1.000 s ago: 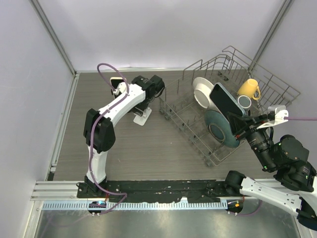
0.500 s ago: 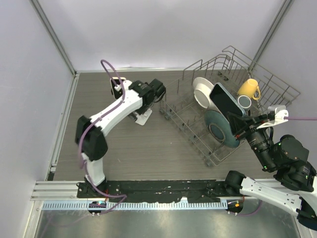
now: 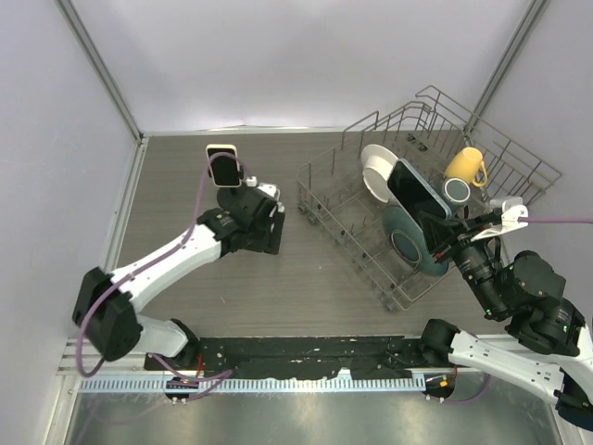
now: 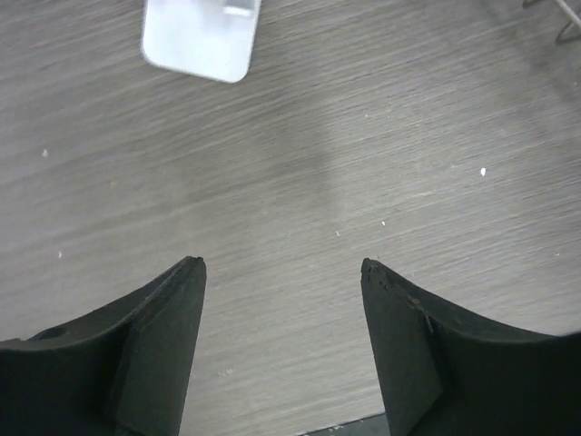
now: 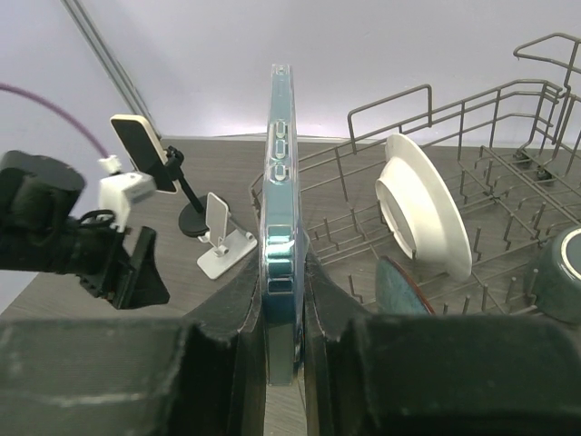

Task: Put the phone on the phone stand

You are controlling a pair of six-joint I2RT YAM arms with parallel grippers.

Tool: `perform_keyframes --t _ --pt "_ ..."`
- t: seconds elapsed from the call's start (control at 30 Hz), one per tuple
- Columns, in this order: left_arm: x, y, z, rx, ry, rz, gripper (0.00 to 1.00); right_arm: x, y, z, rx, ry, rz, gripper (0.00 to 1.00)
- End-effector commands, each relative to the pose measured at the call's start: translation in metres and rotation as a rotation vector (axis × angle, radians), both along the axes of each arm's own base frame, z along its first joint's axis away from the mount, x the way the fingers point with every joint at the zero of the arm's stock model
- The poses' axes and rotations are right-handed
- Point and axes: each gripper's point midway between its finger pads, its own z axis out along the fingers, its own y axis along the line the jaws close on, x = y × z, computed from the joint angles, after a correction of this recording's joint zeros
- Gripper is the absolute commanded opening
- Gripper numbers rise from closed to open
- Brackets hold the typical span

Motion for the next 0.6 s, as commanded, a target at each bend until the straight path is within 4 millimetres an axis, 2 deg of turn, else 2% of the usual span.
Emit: perform_keyframes --t 0.0,0.03,0.1,0.2,0.3,0.33,0.57 --pt "0.025 -0.013 -0.017 0.184 0.003 -0.289 0.59 0.001 0.001 0.020 0.091 -0.043 -0.002 0.00" --pt "0.031 -0.013 -0.021 0.212 -0.004 -0.315 0.56 0.001 0.002 0.020 0.090 -0.044 0.004 0.00" --pt "0.045 -0.016 -0.035 0.236 -0.003 -0.334 0.55 0.000 0.004 0.021 0.095 -0.043 0.013 0.00" --pt "0.064 -0.017 -0.032 0.249 -0.021 -0.350 0.51 -0.002 0.005 0.025 0.095 -0.036 0.027 0.00" --pt "0.083 -0.013 -0.036 0.264 -0.023 -0.342 0.47 -0.001 0.004 0.024 0.084 -0.028 0.020 0.00" --pt "0.088 -0.011 -0.044 0.283 -0.005 -0.333 0.47 -0.002 0.003 0.024 0.084 -0.029 0.020 0.00" --pt "0.112 -0.008 -0.058 0.351 0.003 -0.272 0.40 -0.001 0.010 0.023 0.087 -0.040 0.038 0.00"
